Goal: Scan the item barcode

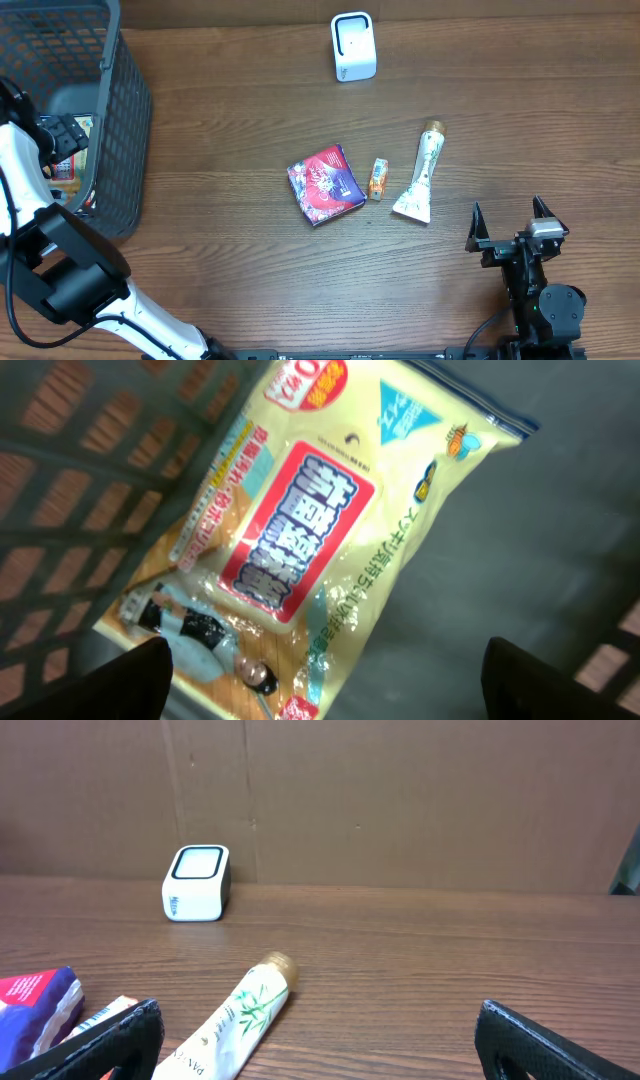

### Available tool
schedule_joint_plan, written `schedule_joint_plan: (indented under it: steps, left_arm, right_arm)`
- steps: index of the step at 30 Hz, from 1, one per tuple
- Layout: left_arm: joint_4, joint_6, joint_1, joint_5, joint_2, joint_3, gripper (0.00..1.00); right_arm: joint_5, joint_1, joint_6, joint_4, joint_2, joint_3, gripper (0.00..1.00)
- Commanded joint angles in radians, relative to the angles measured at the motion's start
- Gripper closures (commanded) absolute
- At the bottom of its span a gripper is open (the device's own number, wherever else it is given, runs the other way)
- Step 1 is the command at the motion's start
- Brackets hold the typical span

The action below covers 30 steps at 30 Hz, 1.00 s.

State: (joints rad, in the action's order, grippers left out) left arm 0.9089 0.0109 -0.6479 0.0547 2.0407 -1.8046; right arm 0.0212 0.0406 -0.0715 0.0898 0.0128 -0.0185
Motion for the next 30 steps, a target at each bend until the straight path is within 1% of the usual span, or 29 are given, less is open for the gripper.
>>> schedule_joint_plan:
  steps: [1, 6, 11, 16, 17, 19, 21, 25, 27, 29, 30]
  left_arm:
    - [-0.054, 0.072, 0.012, 0.019, 0.001, 0.075, 0.1]
    - [-0.142, 0.147, 0.021, 0.019, 0.001, 0.181, 0.11]
    - [-0.243, 0.151, 0.02, 0.033, 0.001, 0.286, 0.1]
    - [-0.322, 0.151, 0.018, 0.111, 0.002, 0.369, 0.1]
    - [-0.333, 0.154, 0.018, 0.117, 0.002, 0.381, 0.1]
    - [-0.352, 0.162, 0.018, 0.113, 0.002, 0.408, 0.14]
    - [-0.371, 0.162, 0.018, 0.112, 0.002, 0.435, 0.2]
    - [-0.375, 0.162, 0.018, 0.109, 0.002, 0.463, 0.43]
    - [-0.371, 0.161, 0.018, 0.109, 0.002, 0.463, 0.56]
    - [-0.364, 0.161, 0.018, 0.109, 0.002, 0.463, 0.77]
    - [-0.357, 0.16, 0.018, 0.109, 0.002, 0.463, 0.85]
  right_arm:
    - [-0.005, 0.002, -0.001, -0.006, -0.01, 0.01, 0.0]
    - [-0.005, 0.002, -0.001, -0.006, -0.01, 0.01, 0.0]
    - [-0.005, 0.001, -0.001, -0.006, -0.01, 0.01, 0.0]
    - [-0.005, 0.001, -0.001, -0.006, -0.01, 0.01, 0.0]
    - [-0.005, 0.002, -0.001, -0.006, -0.01, 0.01, 0.0]
    - [-0.005, 0.002, -0.001, -0.006, -0.01, 0.01, 0.0]
    - [-0.005, 0.002, -0.001, -0.006, -0.01, 0.01, 0.0]
    - [-0.005, 0.002, -0.001, -0.006, -0.01, 0.01, 0.0]
    - [-0.005, 0.002, -0.001, -0.006, -0.01, 0.01, 0.0]
    - [-0.005, 0.002, -0.001, -0.006, -0.01, 0.01, 0.0]
    - [-0.005, 0.002, -0.001, -0.006, -0.01, 0.01, 0.0]
